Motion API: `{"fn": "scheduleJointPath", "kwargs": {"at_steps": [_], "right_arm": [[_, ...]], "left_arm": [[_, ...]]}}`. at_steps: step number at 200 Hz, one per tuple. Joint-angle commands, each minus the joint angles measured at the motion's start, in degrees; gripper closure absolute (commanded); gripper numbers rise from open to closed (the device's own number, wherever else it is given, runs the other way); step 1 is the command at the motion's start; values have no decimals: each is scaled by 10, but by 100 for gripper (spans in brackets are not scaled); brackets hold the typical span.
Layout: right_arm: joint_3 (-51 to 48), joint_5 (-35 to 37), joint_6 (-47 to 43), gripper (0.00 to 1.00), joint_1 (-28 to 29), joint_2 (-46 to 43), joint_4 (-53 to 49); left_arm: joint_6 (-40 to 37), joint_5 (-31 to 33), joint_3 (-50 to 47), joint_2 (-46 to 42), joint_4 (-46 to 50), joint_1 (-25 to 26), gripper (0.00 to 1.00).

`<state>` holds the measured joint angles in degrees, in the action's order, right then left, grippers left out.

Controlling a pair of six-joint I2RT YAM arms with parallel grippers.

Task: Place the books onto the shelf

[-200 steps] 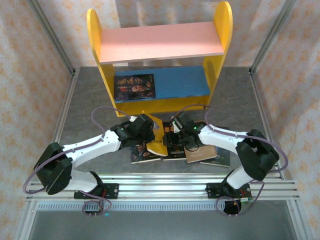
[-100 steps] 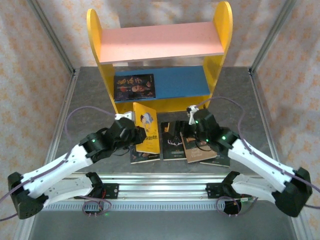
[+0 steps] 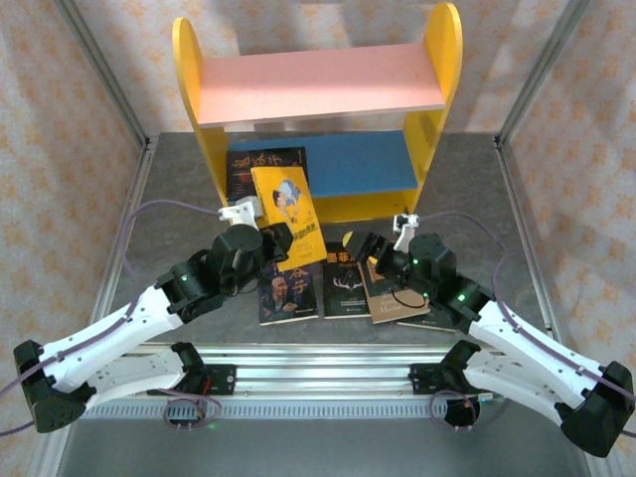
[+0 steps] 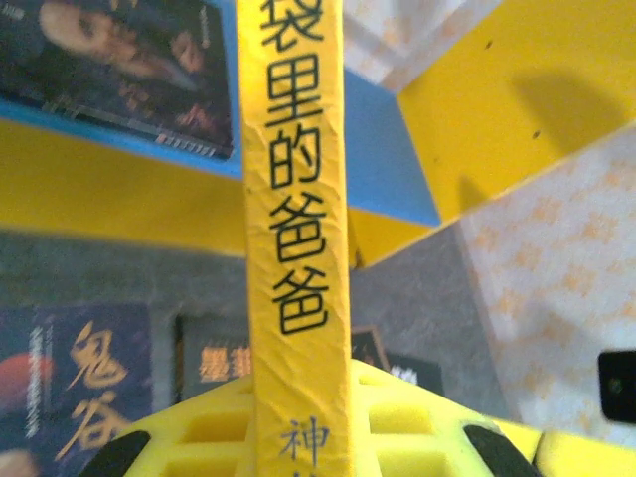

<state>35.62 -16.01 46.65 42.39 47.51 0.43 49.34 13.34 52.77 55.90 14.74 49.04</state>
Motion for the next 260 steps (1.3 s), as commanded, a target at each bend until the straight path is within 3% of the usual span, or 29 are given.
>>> {"fn": "scheduleJointPath", "kwargs": {"at_steps": [1, 66, 143, 169, 187, 235, 260], "right_arm": [[1, 12, 36, 10, 2, 20, 79], [3, -1, 96, 10, 2, 111, 198], [-10, 4, 141, 17, 3, 130, 271], [-14, 5, 153, 32, 3, 123, 283], [-16, 13, 152, 53, 3, 113, 271], [-14, 34, 137, 89, 3, 108, 254], [5, 37, 112, 99, 4, 116, 243]], "left_arm": [[-14, 67, 22, 18, -150, 2, 100], [10, 111, -25, 68, -346, 20, 100], [-19, 156, -48, 121, -472, 70, 100], [-42, 181, -41, 138, -492, 92, 100], [-53, 194, -37, 141, -491, 102, 100], [-57, 226, -62, 137, -498, 109, 100], [-59, 248, -65, 124, -470, 110, 77]]}}
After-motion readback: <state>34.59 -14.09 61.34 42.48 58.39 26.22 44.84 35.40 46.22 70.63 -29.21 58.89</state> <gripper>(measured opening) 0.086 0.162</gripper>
